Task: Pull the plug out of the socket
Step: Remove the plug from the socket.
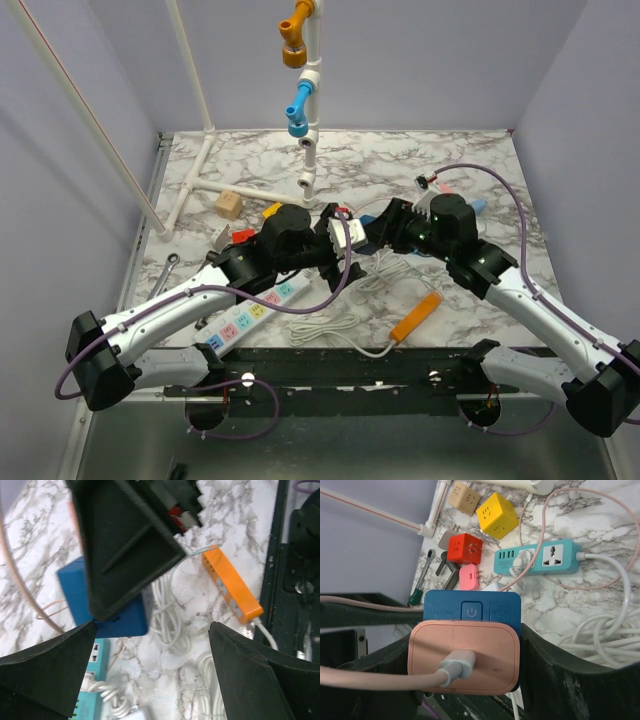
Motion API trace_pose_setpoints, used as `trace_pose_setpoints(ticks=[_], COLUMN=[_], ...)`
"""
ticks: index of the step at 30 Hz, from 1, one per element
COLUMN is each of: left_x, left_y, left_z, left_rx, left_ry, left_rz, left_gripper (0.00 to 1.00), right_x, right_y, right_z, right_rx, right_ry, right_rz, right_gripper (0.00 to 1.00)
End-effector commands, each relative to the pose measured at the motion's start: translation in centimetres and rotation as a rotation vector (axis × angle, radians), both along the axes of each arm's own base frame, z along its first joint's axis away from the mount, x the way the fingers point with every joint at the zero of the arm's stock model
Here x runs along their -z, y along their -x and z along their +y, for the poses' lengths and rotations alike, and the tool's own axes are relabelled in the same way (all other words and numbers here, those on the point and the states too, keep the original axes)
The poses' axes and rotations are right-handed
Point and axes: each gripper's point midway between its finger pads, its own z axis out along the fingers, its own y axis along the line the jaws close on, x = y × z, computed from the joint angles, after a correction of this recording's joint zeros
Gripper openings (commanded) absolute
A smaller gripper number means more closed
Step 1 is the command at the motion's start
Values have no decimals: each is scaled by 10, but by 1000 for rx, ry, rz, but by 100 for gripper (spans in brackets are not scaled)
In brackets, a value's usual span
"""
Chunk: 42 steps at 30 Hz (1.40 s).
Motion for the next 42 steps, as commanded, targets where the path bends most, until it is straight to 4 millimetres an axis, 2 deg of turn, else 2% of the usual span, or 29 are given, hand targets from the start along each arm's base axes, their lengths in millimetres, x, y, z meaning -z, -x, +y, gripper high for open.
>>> trace_pose_setpoints(ticks=[1, 8, 18, 22, 26, 28, 30, 33, 34, 36, 39, 42], left_x=[-8, -14, -16, -12, -13, -12, -11, -10, -10, -9, -7, -6], left_y=[-25, -25, 4, 1, -3, 1, 5, 4, 4, 1, -1, -3], left_z=[9, 7, -4, -2, 1, 1, 1, 3, 4, 6, 10, 12], left_rx=[-103, -91, 64, 49, 32, 54, 74, 67, 64, 48, 29, 12], left_ry=[22, 42, 64, 50, 43, 36, 36, 37, 34, 24, 8, 4], left_rz=[-79, -72, -35, -52, -84, -88, -88, -97, -103, -104, -110, -112], left_gripper=[99, 98, 99, 98, 98, 91, 79, 45, 28, 11, 7, 6], right_x=[-17, -25, -42, -52, -45, -42, -40, -39, -40, -41, -40, -42], right_y=[22, 31, 35, 34, 35, 37, 39, 38, 38, 38, 35, 34], right_z=[8, 12, 23, 28, 32, 36, 38, 39, 38, 37, 33, 28], right_rx=[-112, -160, -198, -199, -205, -214, -219, -210, -206, -197, -173, -150], right_ry=[-46, -92, -200, -282, -283, -282, -279, -276, -277, -274, -257, -242], right_rz=[-50, -70, -95, -118, -98, -92, -89, -90, -92, -99, -105, -119], right_gripper=[6, 6, 6, 6, 10, 15, 20, 22, 23, 26, 33, 47])
